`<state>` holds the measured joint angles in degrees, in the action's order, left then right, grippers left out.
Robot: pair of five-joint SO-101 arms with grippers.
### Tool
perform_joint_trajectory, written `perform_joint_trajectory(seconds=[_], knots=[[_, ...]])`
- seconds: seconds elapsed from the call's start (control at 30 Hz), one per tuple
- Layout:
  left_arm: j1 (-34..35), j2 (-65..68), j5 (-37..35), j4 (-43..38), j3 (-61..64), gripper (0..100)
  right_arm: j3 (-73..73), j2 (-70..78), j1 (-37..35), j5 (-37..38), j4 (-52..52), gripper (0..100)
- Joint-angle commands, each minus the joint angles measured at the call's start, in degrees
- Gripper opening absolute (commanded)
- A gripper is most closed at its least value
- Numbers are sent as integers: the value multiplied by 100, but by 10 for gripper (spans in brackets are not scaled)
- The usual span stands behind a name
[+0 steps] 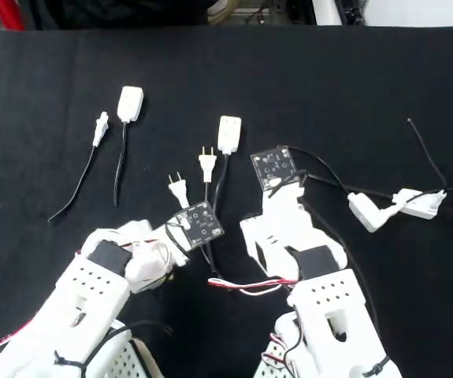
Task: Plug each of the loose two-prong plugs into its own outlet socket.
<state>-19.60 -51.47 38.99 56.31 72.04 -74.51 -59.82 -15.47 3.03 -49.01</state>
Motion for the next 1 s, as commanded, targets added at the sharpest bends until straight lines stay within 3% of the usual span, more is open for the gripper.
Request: perform_joint_trajectory(seconds=[0.0, 0.3, 0.57, 0.8, 0.97], knots=[[-40, 290, 378, -70, 57, 187, 22, -75, -62, 44, 79, 15], [13, 862, 457, -26, -242, 213, 22, -75, -62, 44, 70, 15], [4, 527, 167, 914, -1024, 214, -13, -75, -62, 53, 70, 15], [-40, 97, 141, 1266, -725, 208, -13, -75, -62, 53, 79, 15], [-242, -18, 123, 1108, -312, 144, -22, -75, -62, 53, 97, 15]])
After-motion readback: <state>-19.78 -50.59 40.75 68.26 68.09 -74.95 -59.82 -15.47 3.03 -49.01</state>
